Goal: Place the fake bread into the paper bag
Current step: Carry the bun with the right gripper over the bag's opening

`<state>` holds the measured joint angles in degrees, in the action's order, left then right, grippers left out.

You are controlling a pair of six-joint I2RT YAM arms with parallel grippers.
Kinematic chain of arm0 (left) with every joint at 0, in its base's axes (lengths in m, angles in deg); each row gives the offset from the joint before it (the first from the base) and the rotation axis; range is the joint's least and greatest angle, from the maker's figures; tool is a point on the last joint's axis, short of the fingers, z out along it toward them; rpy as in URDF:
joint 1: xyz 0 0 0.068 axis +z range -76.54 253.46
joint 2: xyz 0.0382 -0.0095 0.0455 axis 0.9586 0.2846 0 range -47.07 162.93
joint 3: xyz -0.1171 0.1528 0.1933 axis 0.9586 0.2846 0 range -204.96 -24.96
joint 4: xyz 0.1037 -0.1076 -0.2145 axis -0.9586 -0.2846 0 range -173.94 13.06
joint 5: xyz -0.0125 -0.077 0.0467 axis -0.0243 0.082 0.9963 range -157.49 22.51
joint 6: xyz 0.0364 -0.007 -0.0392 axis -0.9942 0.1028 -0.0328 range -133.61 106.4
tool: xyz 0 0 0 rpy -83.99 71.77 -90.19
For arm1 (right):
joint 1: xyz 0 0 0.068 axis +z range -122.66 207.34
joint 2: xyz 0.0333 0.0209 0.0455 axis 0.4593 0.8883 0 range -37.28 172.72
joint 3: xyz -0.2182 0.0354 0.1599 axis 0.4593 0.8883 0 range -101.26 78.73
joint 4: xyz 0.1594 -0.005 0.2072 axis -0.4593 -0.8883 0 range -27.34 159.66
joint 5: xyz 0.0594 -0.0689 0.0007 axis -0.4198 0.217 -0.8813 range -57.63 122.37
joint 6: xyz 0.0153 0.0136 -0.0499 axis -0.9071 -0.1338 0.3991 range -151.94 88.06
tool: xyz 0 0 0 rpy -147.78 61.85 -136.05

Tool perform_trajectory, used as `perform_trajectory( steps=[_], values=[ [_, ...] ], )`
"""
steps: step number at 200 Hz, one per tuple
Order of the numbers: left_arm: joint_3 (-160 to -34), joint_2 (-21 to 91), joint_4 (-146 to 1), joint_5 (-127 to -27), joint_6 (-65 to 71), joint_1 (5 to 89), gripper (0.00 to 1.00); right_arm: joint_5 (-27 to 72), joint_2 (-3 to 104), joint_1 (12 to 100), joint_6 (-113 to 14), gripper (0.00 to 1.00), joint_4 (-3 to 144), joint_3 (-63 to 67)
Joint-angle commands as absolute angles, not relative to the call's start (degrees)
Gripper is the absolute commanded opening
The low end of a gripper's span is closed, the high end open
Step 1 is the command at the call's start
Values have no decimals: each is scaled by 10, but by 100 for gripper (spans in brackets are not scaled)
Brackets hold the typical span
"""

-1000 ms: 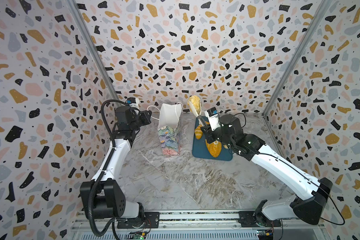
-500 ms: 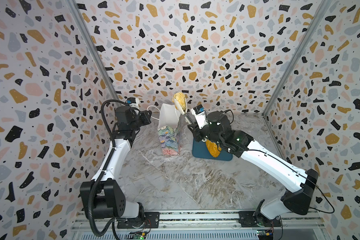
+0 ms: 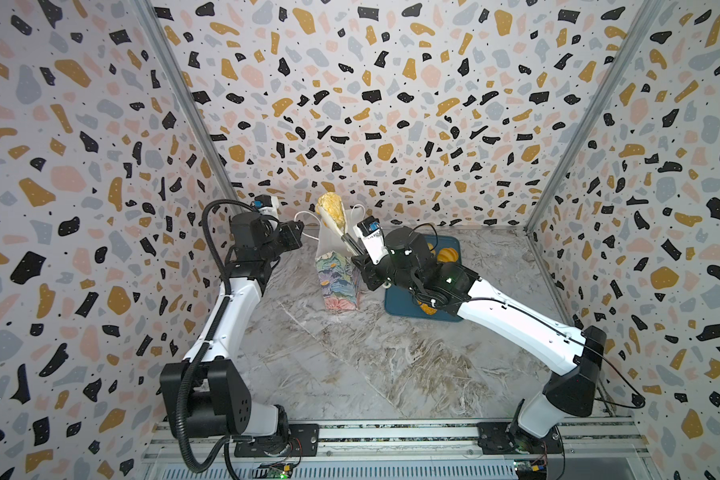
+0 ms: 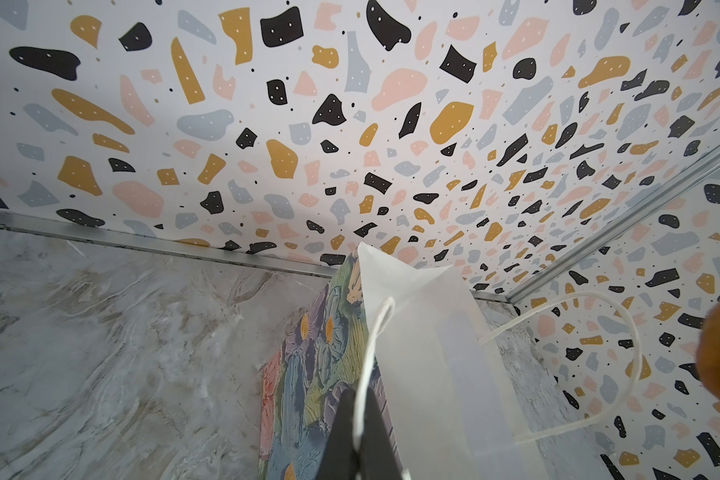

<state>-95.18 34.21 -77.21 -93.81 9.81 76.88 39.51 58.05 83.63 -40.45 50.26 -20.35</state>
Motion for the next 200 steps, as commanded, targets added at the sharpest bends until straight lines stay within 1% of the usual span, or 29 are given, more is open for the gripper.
perform_trajectory(
  steps=[1,111,149,184,200],
  values=[
    [-948,334,-747,-944,100,768,0,405,589,841,-403,28,501,-252],
    [-949,333,-751,-940,98,768,0,462,649,838,-424,29,419,-293],
    [-950,332,-751,-941,97,768,0,479,654,835,-436,29,394,-299],
    [-949,331,-751,-941,98,768,0,485,651,831,-443,32,383,-298],
    [-949,332,-751,-941,98,768,0,490,648,830,-445,37,378,-297]
  ],
)
